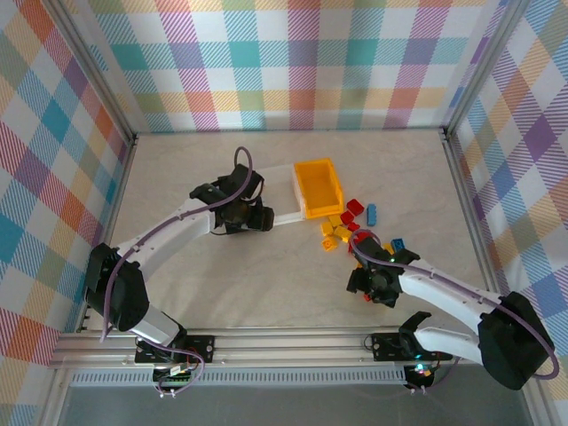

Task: Sort the legos into containers by color

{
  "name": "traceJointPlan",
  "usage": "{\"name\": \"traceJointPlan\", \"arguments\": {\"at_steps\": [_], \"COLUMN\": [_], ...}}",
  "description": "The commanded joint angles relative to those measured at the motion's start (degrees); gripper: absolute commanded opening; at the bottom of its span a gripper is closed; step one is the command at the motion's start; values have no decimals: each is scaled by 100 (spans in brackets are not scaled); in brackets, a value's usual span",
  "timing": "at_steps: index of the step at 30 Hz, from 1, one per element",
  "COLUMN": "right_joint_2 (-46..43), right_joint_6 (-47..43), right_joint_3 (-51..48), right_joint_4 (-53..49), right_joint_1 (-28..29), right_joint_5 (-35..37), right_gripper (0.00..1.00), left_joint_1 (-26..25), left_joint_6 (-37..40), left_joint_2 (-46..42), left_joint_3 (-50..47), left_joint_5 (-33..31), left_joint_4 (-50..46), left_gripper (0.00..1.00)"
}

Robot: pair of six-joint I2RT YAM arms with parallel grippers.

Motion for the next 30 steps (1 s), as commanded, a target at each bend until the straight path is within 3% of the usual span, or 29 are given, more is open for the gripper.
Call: {"name": "traceJointPlan", "arguments": {"at_steps": [1,15,23,30], "right_joint_2": [60,231,-66,-28], "right_joint_6": [-7,-488,-515,-685], "right_joint_3": [-34,-68,-358,-204], "right_joint_4": [118,356,696,683], "right_joint_1": [25,-286,-287,-181], "right_joint_5": [173,275,-245,-479], "right_gripper": [76,64,57,58], "left_joint_1": [-45,-48,-48,-45], "left_joint_6": [-69,-127,-180,-233], "left_joint_2": [-33,-43,-17,39], "left_joint_3": [-93,-307,-383,-418], "left_joint_5": [44,62,154,242], "left_joint_4": [74,164,272,348], "left_gripper": [68,70,71,72]}}
